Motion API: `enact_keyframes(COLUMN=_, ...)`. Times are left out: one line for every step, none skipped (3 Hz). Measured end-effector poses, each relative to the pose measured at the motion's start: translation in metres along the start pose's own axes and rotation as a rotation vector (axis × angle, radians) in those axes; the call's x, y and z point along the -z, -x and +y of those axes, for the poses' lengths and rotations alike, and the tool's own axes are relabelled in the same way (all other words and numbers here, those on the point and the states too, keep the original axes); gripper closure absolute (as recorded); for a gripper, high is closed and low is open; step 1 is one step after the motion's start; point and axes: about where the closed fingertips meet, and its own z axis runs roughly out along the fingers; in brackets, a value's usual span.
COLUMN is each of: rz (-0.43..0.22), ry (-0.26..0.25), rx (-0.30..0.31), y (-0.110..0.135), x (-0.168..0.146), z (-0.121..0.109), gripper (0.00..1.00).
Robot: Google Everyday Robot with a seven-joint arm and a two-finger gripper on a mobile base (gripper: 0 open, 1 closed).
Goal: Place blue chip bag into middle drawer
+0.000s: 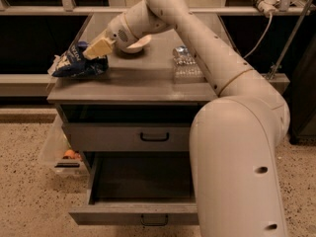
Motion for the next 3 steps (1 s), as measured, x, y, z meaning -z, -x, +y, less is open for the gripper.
enact_keyframes(rz=0.0, ry=0.0, rx=0.0, y=0.0, x=0.0, z=0.0, gripper=1.0)
enact_keyframes(rz=0.021, ry=0.003, rx=-0.03, y=-0.009, x=0.022, z=0.017, gripper=1.0)
enact_keyframes(rz=0.021, ry=-0.019, rx=-0.097, y=-0.013, x=0.074, z=0.059, gripper=1.0)
